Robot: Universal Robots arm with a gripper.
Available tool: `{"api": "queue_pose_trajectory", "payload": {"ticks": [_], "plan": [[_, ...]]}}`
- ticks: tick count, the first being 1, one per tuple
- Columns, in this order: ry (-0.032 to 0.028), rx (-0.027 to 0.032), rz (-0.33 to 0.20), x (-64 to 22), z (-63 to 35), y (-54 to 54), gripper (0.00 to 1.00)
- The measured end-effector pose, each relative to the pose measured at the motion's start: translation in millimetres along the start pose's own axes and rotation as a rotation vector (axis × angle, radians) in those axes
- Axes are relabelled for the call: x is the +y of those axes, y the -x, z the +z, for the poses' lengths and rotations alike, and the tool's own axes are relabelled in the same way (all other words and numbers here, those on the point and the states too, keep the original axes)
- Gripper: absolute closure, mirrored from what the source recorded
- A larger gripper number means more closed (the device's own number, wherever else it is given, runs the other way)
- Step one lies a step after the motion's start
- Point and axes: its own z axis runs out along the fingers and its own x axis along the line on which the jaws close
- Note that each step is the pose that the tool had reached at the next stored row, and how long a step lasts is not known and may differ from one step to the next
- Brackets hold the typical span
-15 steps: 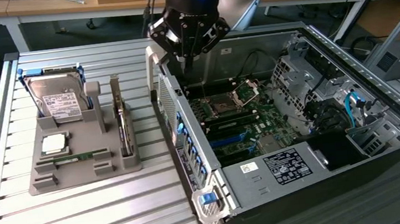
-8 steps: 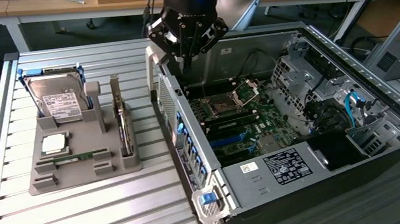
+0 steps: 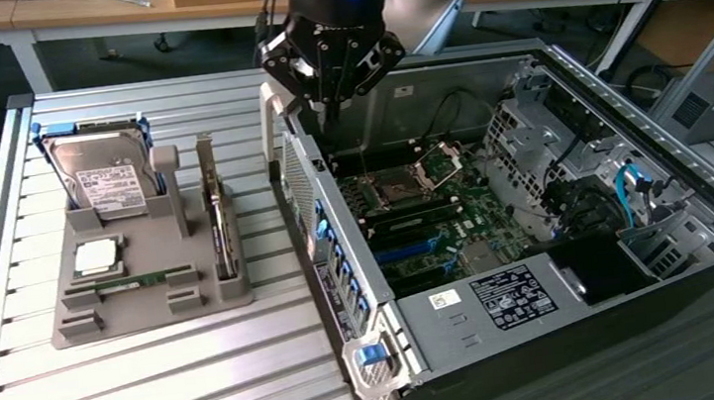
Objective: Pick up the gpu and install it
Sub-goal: 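Reach for the gpu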
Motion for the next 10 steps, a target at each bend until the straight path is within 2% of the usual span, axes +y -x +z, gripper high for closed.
{"api": "queue_pose_trajectory", "payload": {"ticks": [10], "plan": [[0.0,0.0,0.0,-0.3,-0.1,-3.9,0.9]]}}
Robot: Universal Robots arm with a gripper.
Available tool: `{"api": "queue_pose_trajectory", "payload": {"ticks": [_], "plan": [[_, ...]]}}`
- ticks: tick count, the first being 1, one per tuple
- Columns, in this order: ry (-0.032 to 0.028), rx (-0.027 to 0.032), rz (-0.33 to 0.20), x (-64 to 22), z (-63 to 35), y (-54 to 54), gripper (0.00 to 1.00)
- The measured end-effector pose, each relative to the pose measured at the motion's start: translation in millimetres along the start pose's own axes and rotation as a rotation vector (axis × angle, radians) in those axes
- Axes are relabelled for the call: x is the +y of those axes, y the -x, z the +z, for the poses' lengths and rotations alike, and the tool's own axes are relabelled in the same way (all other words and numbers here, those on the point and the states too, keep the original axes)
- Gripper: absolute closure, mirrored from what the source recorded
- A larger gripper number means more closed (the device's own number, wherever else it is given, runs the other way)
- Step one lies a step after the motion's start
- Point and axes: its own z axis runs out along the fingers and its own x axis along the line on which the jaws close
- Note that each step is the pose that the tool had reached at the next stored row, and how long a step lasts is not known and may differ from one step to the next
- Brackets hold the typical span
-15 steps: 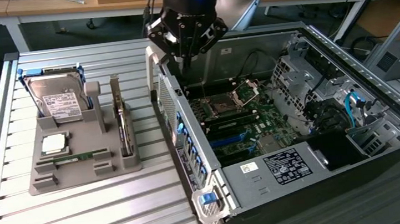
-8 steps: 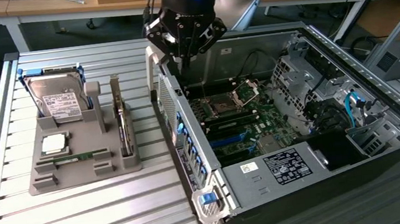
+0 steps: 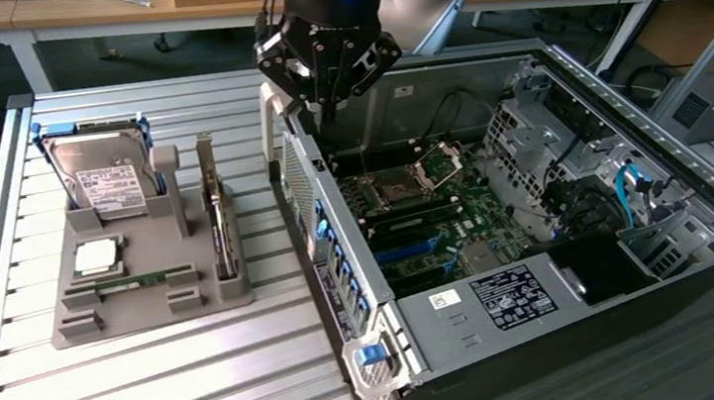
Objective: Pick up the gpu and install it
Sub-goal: 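Reach for the gpu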
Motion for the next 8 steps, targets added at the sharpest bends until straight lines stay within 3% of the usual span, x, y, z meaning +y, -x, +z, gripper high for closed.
{"api": "queue_pose_trajectory", "payload": {"ticks": [8], "plan": [[0.0,0.0,0.0,-0.2,-0.1,-2.2,0.9]]}}
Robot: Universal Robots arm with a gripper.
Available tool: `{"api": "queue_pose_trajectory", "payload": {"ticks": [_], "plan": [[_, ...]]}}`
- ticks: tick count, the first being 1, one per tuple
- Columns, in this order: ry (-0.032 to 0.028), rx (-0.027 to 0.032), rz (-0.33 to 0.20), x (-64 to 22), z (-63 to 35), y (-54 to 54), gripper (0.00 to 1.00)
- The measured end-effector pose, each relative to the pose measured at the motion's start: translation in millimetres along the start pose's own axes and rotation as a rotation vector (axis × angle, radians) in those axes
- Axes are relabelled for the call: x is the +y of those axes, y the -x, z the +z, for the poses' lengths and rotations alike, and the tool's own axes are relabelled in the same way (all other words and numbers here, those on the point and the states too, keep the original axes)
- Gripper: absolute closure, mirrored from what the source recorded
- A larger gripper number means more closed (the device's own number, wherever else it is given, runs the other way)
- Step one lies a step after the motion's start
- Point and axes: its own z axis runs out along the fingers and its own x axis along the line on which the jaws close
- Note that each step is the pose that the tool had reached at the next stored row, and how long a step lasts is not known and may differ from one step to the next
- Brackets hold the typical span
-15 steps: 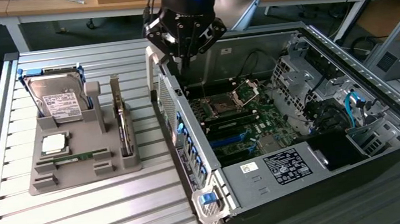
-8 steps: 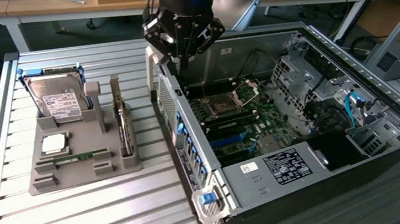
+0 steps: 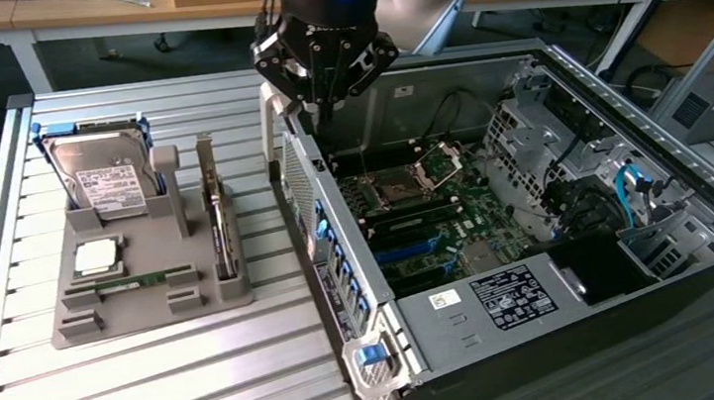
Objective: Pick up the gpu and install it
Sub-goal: 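Reach for the gpu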
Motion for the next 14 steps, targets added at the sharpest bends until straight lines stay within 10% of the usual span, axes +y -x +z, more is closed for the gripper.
{"api": "queue_pose_trajectory", "payload": {"ticks": [14], "plan": [[0.0001,0.0,0.0,-0.4,-0.1,-4.7,0.9]]}}
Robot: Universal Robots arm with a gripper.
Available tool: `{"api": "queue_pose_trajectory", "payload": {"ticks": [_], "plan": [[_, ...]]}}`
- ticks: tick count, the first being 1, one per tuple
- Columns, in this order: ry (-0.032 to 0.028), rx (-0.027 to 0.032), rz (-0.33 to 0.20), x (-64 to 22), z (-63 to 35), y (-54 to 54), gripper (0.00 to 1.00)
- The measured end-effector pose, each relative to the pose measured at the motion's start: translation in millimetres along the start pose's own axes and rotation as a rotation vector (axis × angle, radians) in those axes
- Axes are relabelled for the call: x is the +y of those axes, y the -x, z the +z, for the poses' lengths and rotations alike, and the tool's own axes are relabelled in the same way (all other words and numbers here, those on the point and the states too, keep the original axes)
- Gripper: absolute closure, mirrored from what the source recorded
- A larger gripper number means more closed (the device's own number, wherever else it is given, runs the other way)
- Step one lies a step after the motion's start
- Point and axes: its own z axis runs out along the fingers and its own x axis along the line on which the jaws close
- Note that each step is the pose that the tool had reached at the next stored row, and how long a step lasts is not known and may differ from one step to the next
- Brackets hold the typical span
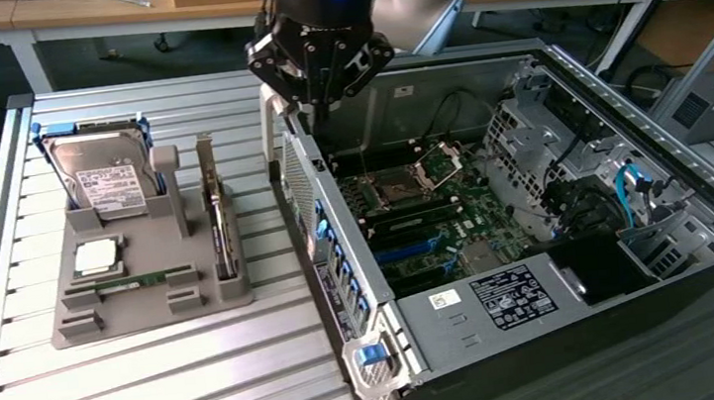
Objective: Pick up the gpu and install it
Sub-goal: 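Reach for the gpu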
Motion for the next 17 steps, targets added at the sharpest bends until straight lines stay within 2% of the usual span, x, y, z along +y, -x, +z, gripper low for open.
{"api": "queue_pose_trajectory", "payload": {"ticks": [17], "plan": [[-0.0001,0.0,0.0,-0.4,-0.2,-5.1,0.9]]}}
